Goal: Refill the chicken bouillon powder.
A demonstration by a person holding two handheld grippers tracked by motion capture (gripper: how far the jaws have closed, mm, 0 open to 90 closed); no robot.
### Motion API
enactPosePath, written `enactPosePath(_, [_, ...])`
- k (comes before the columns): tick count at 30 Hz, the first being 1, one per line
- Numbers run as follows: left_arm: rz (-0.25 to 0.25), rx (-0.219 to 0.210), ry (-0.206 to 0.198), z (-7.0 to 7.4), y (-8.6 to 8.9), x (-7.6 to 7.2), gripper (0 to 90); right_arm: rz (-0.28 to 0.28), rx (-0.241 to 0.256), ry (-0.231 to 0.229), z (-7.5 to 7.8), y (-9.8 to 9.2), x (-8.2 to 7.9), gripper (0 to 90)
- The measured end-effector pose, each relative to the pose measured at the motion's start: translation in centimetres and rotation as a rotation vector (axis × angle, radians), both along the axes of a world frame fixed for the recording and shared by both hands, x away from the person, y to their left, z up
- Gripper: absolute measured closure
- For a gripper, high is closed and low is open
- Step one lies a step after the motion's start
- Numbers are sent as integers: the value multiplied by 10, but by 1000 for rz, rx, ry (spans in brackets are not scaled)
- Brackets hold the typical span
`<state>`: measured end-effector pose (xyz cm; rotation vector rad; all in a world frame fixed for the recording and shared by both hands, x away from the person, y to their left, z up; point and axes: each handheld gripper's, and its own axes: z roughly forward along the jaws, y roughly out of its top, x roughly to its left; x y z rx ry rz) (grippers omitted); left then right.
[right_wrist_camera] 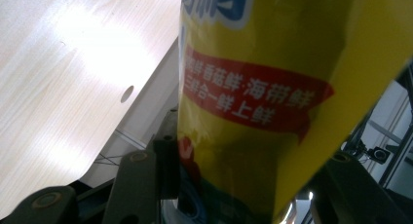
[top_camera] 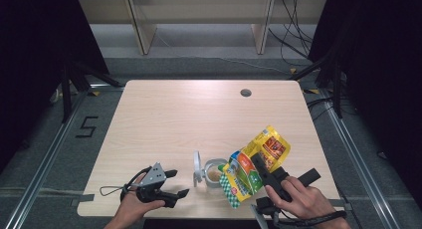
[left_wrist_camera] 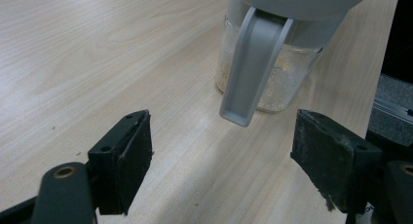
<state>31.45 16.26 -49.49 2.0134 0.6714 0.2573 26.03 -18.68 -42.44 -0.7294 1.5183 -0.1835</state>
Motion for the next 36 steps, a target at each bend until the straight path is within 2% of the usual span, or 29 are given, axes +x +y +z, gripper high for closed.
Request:
enactPosePath(2, [4, 8, -4, 0, 0, 0, 220, -5, 3, 1, 1, 0, 0, 544])
enactPosePath(5, [3, 5, -2, 0, 0, 0, 220, 4, -18, -3, 2, 0, 0, 544])
enactPosePath(16, [15, 2, 5, 0, 0, -1, 220, -2, -11, -2, 0, -1, 0, 544])
enactPosePath(17, [15, 1, 5, 0, -1, -1, 220, 5, -22, -3, 1, -1, 0, 544])
enactPosePath(27, [11, -7, 15, -1, -1, -1, 220, 8, -17, 0, 2, 0, 0, 549])
enactPosePath(31, [3, 5, -1, 0, 0, 0, 220, 5, -12, 5, 2, 0, 0, 550])
enactPosePath(32, [12, -3, 13, -1, -1, -1, 220, 6, -16, 2, 2, 0, 0, 550])
enactPosePath(35, [10, -8, 15, -1, -1, -1, 220, -2, -9, 3, 1, -1, 0, 550])
enactPosePath(36, [0, 1, 0, 0, 0, 0, 220, 2, -10, 1, 1, -1, 0, 550])
